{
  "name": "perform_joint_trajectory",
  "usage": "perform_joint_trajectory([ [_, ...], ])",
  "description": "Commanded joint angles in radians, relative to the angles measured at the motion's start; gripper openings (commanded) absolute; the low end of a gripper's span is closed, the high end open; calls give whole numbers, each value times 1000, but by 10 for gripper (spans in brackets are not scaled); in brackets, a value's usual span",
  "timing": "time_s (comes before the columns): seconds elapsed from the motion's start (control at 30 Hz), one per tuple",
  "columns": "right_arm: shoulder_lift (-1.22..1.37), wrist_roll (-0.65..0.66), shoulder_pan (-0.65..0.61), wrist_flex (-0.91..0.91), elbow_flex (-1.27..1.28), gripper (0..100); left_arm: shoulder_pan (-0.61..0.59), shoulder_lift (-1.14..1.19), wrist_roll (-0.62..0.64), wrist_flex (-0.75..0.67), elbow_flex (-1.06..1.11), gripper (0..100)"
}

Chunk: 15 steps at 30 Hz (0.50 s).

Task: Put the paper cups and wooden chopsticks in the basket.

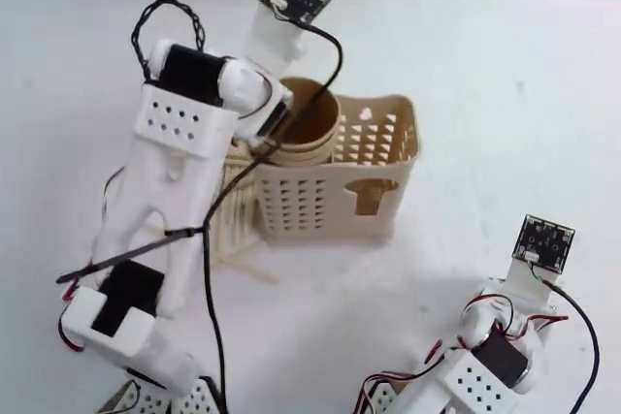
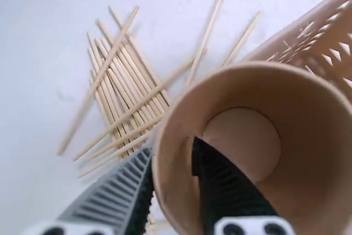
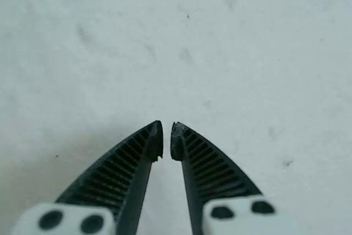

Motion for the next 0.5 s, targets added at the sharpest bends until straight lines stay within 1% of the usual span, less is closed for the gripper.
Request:
perform_joint_trajectory([
  [0.0, -4, -8, 4, -13, 6, 45, -12, -13, -44, 48, -152, 133],
  [0.1, -4, -8, 4, -13, 6, 45, -19, -13, -46, 74, -233, 135],
  [0.2, -4, -8, 4, -13, 6, 45, -19, -13, -52, 75, -247, 136],
  [0.27, -4, -8, 4, -13, 6, 45, -21, -5, -49, 78, -242, 136],
  [0.47, -4, -8, 4, -13, 6, 45, -94, -5, -55, 74, -140, 137],
])
